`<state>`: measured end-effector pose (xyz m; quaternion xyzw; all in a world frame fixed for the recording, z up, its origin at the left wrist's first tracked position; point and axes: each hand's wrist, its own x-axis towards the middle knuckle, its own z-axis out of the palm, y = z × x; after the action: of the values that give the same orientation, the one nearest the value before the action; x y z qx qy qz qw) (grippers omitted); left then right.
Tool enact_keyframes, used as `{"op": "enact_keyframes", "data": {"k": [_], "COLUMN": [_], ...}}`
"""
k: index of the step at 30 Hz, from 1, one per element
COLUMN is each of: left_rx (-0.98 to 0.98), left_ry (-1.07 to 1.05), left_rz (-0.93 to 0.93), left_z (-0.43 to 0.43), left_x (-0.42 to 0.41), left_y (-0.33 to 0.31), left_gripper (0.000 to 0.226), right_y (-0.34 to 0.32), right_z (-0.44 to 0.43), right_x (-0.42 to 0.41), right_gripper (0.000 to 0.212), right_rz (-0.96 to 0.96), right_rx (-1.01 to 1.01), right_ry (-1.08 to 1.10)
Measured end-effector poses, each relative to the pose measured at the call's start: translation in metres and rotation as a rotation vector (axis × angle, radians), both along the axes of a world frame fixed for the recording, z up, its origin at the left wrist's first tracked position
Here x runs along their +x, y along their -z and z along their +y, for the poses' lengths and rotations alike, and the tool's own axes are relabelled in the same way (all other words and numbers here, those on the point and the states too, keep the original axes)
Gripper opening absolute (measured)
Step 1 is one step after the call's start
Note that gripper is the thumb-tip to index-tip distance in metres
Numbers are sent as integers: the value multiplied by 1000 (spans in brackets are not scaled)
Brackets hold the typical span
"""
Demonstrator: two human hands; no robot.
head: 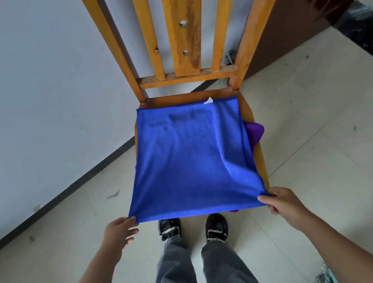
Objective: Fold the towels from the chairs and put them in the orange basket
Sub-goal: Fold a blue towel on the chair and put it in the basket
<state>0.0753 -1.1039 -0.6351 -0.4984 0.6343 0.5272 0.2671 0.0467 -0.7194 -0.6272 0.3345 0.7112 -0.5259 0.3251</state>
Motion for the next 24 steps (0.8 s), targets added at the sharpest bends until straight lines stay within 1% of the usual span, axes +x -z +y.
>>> {"op": "enact_keyframes", "data": {"k": [2,5,7,9,11,13,16,19,22,24], "left_rx": [0,17,23,24,29,28,36,25,39,52], "left_ry": [-22,-46,-59,-73,-84,-86,-95,-135,-209,-283], "left_rz": [4,14,18,22,26,14,-1,-9,-11,10], "left_z": [0,0,0,-2,-5,-6,-7,-9,-3,0], "left_x": [3,10,14,17,19,20,22,24,25,22], "left_y": [-3,-8,-11,-15,-18,-19,-23,-25,-26,-28], "left_gripper": [11,12,12,11,12,12,10,10,10,10], "right_y": [2,0,-6,-13,-18,-21,-24,-26,-31,-36], "right_z": [-4,-6,-3,1,2,2,-1,-4,-6,-7], "right_x": [10,22,29,35,38,39,37,36,34,29], "right_gripper": [33,31,22,12,9,12,15,10,21,23], "right_rz": [12,10,-33,-85,-114,-133,-110,-105,-66,-23], "right_rx": [17,31,-67,-148,-154,-93,-68,-35,47,47], "right_ry": [116,300,463,553,548,488,467,415,374,362]}}
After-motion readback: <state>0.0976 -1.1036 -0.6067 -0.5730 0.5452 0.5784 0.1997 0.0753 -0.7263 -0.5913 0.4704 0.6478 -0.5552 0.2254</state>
